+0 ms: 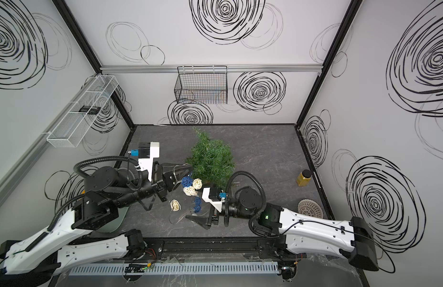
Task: Remove string lights from the small christmas tree
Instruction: Remove the light string from the Christmas tree.
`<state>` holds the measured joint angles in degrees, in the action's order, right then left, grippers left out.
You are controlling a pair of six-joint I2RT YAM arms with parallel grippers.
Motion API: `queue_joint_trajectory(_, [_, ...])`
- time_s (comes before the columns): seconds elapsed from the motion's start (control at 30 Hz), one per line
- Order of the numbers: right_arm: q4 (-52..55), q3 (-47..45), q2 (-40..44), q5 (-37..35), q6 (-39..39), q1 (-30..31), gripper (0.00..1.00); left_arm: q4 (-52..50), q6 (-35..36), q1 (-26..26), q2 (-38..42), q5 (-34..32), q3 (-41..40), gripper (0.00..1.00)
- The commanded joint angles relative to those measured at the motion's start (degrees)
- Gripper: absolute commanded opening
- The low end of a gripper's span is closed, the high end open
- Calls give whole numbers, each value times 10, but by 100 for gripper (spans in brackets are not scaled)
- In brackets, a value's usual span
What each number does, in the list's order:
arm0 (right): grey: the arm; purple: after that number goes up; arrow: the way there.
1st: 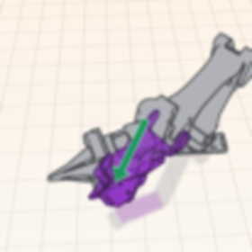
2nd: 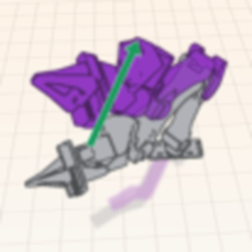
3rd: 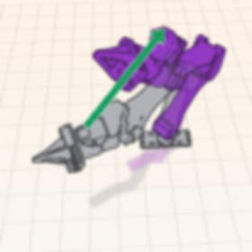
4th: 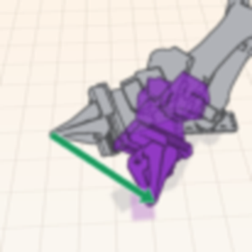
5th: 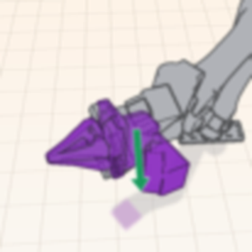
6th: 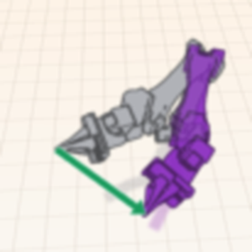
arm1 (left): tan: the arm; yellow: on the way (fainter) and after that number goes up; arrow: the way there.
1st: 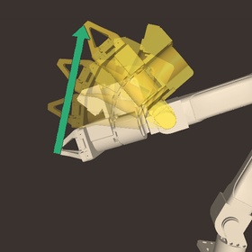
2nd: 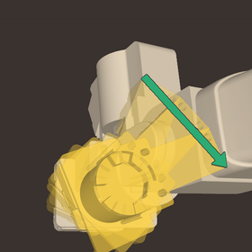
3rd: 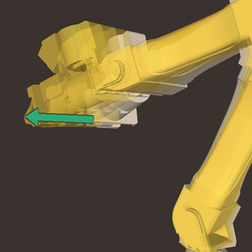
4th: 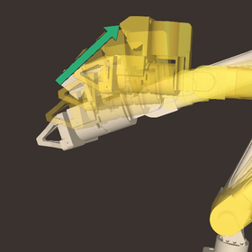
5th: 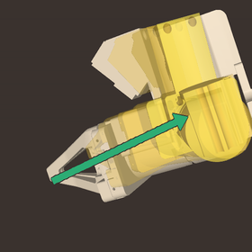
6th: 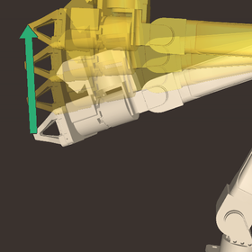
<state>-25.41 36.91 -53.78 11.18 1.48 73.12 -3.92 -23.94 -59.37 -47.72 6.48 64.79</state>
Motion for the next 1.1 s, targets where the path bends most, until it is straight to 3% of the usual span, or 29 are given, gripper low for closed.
queue_joint_trajectory(0.0, [-47, 5, -10, 17, 8, 6, 95, 67, -27, -2, -3, -8, -8, 0])
queue_joint_trajectory(0.4, [-59, -11, -26, 5, -3, 6, 90, 129, -65, -4, -22, -28, -6, 0])
queue_joint_trajectory(0.53, [-47, -10, -29, 17, -6, 6, 80, 130, -60, -4, -30, -28, 6, 0])
queue_joint_trajectory(0.7, [-48, -18, -21, 4, -13, 6, 58, 128, -64, -6, -44, -23, 14, 0])
queue_joint_trajectory(0.77, [-45, -20, -19, 11, -11, 6, 63, 127, -63, -6, -47, -28, 18, 0])
queue_joint_trajectory(0.9, [-35, -24, -20, 25, -9, 6, 83, 118, -57, -6, -56, -29, 38, 0])
queue_joint_trajectory(1.07, [-29, -35, -18, 33, -6, 7, 85, 116, -54, -6, -70, -26, 62, 0])
